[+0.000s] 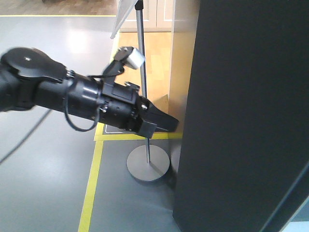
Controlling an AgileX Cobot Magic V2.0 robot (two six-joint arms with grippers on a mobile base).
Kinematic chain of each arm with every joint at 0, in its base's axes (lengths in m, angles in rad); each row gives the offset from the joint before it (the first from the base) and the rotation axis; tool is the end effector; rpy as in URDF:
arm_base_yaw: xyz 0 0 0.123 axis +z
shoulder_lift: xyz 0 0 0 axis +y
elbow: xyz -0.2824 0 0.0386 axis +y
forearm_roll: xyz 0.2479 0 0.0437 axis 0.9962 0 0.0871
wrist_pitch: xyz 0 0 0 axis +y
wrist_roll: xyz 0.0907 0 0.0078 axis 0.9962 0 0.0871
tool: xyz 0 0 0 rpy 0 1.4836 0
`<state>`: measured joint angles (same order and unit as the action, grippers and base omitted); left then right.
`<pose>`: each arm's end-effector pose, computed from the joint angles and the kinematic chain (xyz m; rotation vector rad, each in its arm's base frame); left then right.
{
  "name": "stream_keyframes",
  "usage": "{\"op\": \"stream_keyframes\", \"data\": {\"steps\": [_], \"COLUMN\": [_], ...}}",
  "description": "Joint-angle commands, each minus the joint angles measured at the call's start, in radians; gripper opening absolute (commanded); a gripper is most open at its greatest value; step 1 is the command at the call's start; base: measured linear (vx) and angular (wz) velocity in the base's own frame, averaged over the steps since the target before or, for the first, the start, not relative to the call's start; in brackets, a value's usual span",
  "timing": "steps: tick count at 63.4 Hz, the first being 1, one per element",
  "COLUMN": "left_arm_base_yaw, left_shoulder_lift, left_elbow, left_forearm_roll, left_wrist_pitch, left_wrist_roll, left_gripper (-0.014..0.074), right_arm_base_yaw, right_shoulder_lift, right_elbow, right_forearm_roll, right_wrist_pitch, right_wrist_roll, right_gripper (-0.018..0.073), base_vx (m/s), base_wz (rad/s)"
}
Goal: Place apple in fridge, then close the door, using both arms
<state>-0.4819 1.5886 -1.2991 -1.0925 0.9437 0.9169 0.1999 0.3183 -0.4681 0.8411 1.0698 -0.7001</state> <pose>0.2701 -0.2152 0.3318 1.0131 2.0767 -1.1414 0.0248 0.0658 0.2867 -0.8073 1.9810 0.7789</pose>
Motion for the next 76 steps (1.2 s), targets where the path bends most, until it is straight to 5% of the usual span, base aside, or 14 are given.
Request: {"op": "stream_keyframes", "data": {"steps": [1,18,30,39,58,74,76], "left_arm_base_yaw": [-0.006,-0.006,-0.006,-0.006,-0.006,-0.006,-0.006], "left_shoulder_lift": [-0.109,-0.346,-0.481,-0.556,-0.617,-0.617,-0.617], "left_elbow": [-0.019,0.160,0.289,0.382,0.471,0.471,0.471], "left_forearm_roll": [0.096,0.547,0.868,1.027,1.065,1.063,1.063], "left_wrist_pitch": [-0.065,-0.280,-0.283,-0.291,-0.282,-0.261,-0.261], "left_wrist_roll": [-0.117,-0.473,-0.719,-0.872,-0.917,-0.917,-0.917], "left_gripper": [-0.0006,-0.0006,-0.0006,-0.0006,-0.0006,-0.0006,-0.0006], "right_arm_base_yaw": [0.001,0.001,0.001,0.001,0.001,0.001,0.001], "right_shoulder_lift": [0.009,0.009,0.009,0.009,0.015,0.090,0.104], "right_elbow": [-0.024,-0.024,-0.024,-0.024,-0.024,-0.026,-0.026], "right_forearm_roll": [0.043,0.043,0.043,0.048,0.016,-0.113,-0.124], "right_wrist_pitch": [-0.038,-0.038,-0.038,-0.038,-0.079,-0.209,-0.229], "right_wrist_roll": [-0.008,-0.008,-0.008,-0.008,0.018,0.123,0.123], "right_gripper": [0.0505,0.0505,0.0505,0.0505,0.0459,-0.0017,-0.0017], "base_vx": [0.00,0.00,0.00,0.00,0.00,0.00,0.00], "base_wz": [0.00,0.00,0.00,0.00,0.00,0.00,0.00]}}
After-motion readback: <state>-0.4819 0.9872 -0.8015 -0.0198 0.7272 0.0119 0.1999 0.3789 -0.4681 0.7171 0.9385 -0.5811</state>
